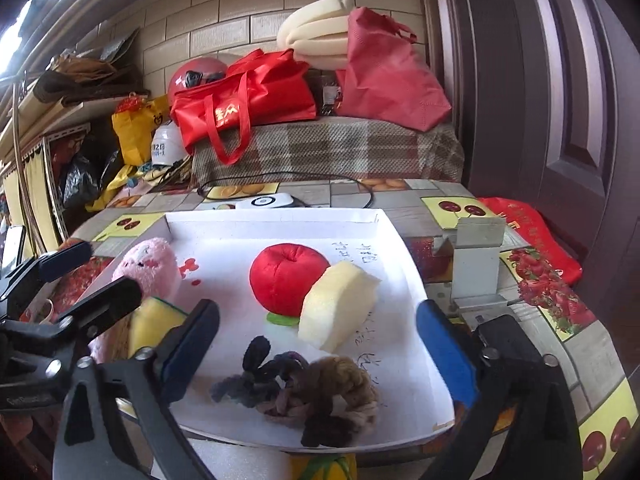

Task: Organize soft objects
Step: 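Lower the yellow sponge into the box with the left gripper while the right drops the rope knot, then grasp the white face mask with the left gripper while the right grasps the yellow tissue pack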

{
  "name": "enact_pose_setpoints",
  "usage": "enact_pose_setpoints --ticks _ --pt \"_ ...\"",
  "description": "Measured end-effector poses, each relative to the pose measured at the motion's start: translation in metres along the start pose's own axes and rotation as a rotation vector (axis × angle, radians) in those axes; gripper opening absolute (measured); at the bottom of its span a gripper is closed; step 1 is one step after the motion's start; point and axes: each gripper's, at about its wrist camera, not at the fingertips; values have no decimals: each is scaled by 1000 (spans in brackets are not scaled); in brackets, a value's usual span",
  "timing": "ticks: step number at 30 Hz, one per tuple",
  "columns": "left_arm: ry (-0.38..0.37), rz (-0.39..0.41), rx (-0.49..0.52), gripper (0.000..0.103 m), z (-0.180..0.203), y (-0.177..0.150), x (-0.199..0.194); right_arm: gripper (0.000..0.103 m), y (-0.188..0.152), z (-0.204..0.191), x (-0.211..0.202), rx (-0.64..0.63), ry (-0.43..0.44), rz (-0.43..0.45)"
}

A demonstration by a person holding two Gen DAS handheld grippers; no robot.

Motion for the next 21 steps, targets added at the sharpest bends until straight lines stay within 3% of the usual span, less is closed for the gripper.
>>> enact_pose_setpoints --ticks 4,8,14,19,21 --pt "-24 2 -7 103 -4 -3 -11 103 -3 5 -21 10 -12 90" --pt "-98 -42 -5 103 -11 -12 -30 103 -11 20 -38 26 -10 72" --pt "-256 -108 102 103 0 -33 -75 103 -28 60 -57 101 -24 -35" --pt "-432 -196 230 103 29 -51 -103 103 -47 78 -65 155 61 -165" --pt "-478 -225 291 103 45 -58 -111 103 -50 73 -69 130 61 -172"
Point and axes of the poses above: each gripper's, at about its wrist camera, not at the fingertips, and x roughly the way its jaws point, z to its right, y to its top
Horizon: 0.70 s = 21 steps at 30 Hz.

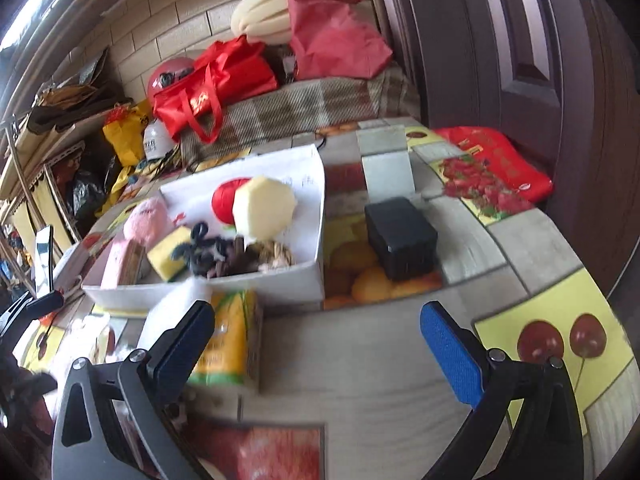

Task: Organize soft objects
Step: 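Grasp the white face mask with the left gripper while the right grasps the yellow tissue pack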

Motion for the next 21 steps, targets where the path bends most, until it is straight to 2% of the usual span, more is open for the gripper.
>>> enact_pose_setpoints --ticks 4,6,7,9,11,12,15,16,18,19,20,21 --pt "-11 -113 101 103 28 -1 21 103 0 -21 10 -95 -93 -37" --pt "-13 -187 138 101 37 -3 36 103 0 -29 18 -108 -74 -60" --pt "-6 -217 148 95 39 -5 42 103 0 -34 20 -109 -48 -66" --pt "15 -269 148 75 41 -7 53 103 0 -48 28 -145 -27 -90" --pt "-13 -265 132 41 39 -7 53 103 -3 -64 37 -212 -43 -124" --pt "-18 -272 120 38 37 -8 53 103 -5 -74 42 -254 -56 -144" --pt "-20 -268 98 38 34 -12 45 102 -6 -86 50 -295 -58 -163" --pt "-16 -265 91 37 32 -14 41 99 -6 -85 51 -294 -53 -167" --pt "-12 -258 74 37 27 -17 33 84 -5 -81 49 -278 -25 -165" --pt "-6 -253 63 37 26 -19 29 59 -5 -78 49 -262 -28 -173" --pt "3 -245 51 37 23 -20 26 49 -7 -75 50 -247 -27 -191" --pt "10 -229 37 37 20 -20 21 49 -7 -71 47 -229 -16 -186"
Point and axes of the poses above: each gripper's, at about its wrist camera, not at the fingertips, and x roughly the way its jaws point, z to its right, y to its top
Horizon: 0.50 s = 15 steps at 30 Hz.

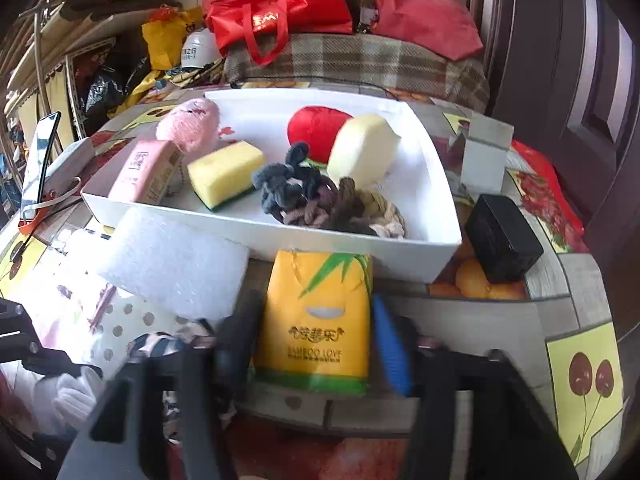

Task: Organize soft objects
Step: 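Grasp the white face mask with the left gripper while the right grasps the yellow tissue pack, then place the white mask in the box with the left gripper while the right places the tissue pack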

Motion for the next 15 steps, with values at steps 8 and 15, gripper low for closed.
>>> enact_pose_setpoints --ticks 8,15 --pt "246 328 -241 38 -35 -18 -64 48 -33 30 -65 143 -11 225" --pt "415 441 -333 38 -58 -17 -70 49 -53 42 -106 167 -125 390"
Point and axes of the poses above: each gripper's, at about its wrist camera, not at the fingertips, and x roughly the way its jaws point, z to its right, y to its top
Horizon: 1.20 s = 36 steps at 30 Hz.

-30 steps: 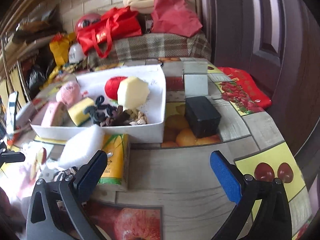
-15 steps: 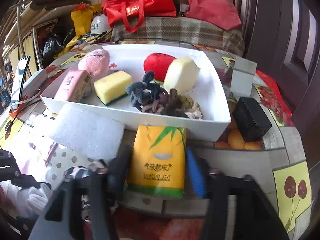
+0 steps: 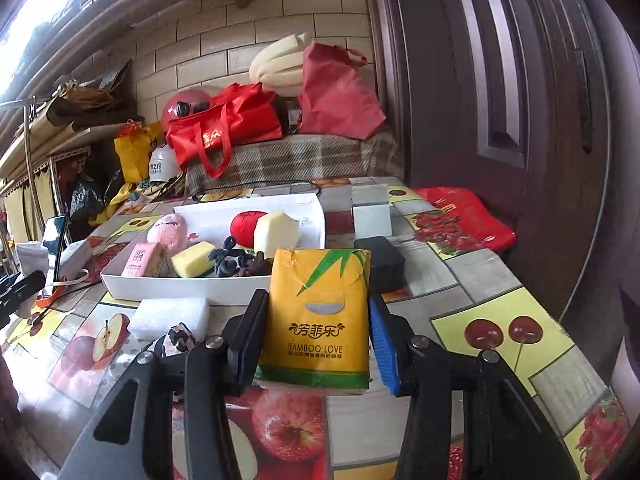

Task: Organize soft objects
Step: 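Place the white mask in the box with the left gripper while the right places the tissue pack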

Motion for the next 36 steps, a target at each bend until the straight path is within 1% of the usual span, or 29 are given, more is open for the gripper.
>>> enact_pose_setpoints --ticks 3,10,14,19,21,25,28,32,36 --pt "2 18 28 38 5 3 10 49 7 -6 17 -13 5 -15" --pt "12 27 26 38 6 14 38 49 14 -22 41 -45 11 -6" --pt "13 21 31 38 9 24 64 49 21 -25 57 -35 18 -13" --pt "-3 -9 32 38 14 36 101 49 33 -28 88 -1 27 -34" --pt "1 -32 34 38 16 41 116 49 38 -30 102 10 29 -48" --pt "15 -73 20 38 18 48 143 49 45 -32 131 41 31 -92" --pt "19 -118 2 38 19 50 159 49 50 -32 151 74 29 -129" --pt "30 -165 10 38 23 49 170 49 56 -38 167 94 15 -147" --pt "47 -176 -2 43 21 50 173 49 57 -46 172 65 6 -161"
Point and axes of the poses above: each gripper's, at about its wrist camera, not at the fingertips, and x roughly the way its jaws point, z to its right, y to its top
